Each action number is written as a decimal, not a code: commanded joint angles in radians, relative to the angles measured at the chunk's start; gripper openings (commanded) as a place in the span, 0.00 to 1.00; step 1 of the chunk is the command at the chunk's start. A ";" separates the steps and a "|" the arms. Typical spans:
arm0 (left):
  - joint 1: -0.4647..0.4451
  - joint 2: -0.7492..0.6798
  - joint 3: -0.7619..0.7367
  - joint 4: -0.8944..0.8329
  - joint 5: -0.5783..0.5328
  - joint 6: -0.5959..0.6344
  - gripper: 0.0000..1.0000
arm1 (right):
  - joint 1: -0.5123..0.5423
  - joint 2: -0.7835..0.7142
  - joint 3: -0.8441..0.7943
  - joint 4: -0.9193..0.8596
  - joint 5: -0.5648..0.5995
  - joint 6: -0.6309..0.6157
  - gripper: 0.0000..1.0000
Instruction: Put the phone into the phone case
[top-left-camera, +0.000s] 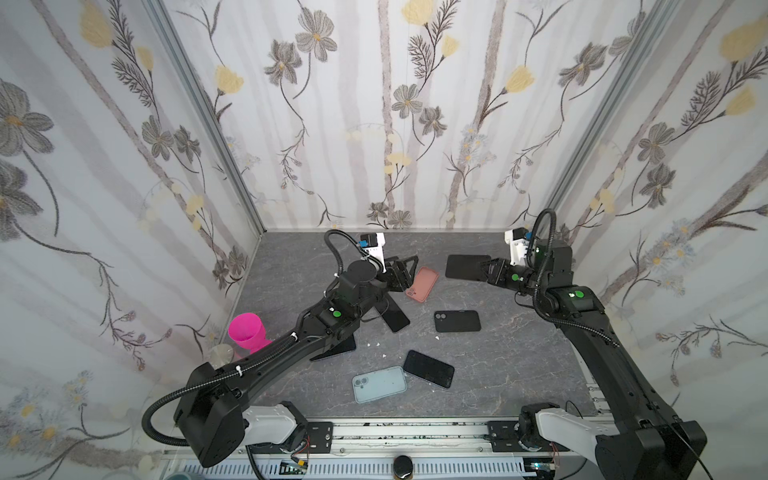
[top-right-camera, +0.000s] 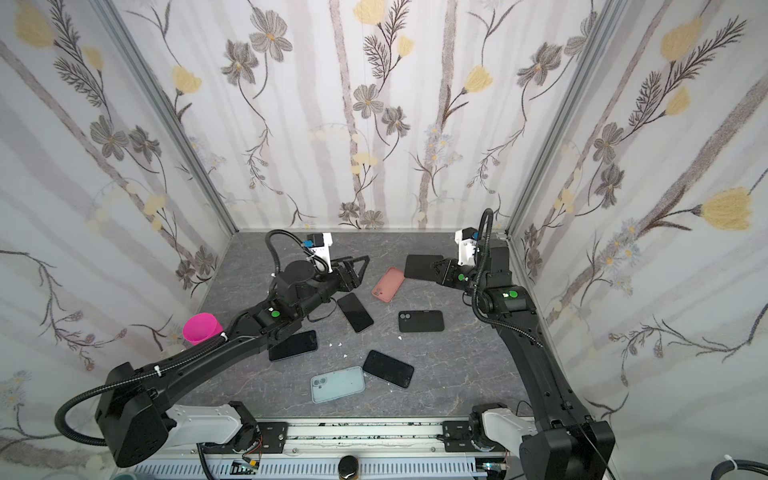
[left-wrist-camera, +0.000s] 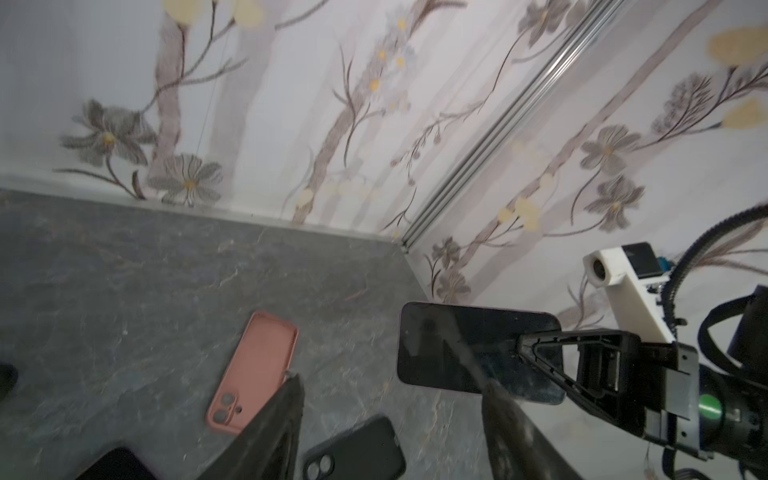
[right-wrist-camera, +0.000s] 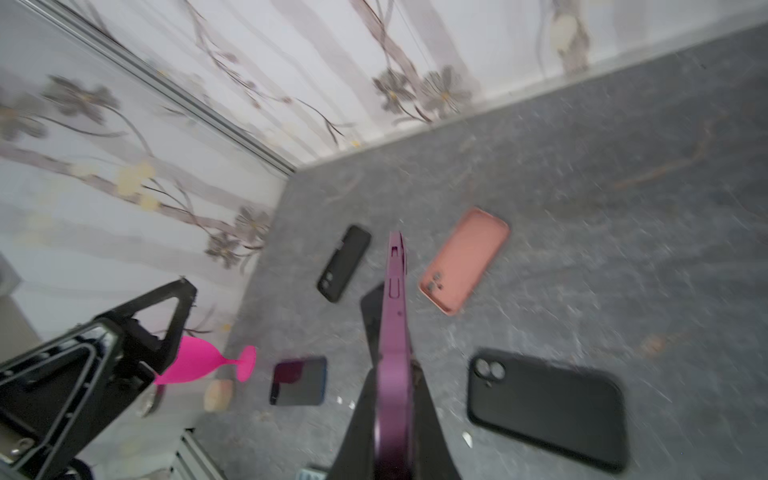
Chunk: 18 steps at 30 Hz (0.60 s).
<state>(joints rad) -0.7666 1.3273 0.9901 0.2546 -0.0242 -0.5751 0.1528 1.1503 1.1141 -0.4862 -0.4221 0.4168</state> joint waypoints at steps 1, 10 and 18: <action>-0.019 0.050 -0.003 -0.063 0.040 0.017 0.67 | -0.002 0.000 -0.041 -0.180 0.145 -0.137 0.00; -0.064 0.238 0.064 -0.086 0.119 -0.016 0.64 | -0.007 0.082 -0.118 -0.182 0.103 -0.148 0.00; -0.087 0.346 0.094 -0.132 0.131 -0.019 0.63 | -0.007 0.155 -0.164 -0.085 -0.043 -0.104 0.00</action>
<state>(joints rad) -0.8505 1.6547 1.0718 0.1383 0.1017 -0.5831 0.1455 1.2976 0.9615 -0.6460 -0.3878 0.2916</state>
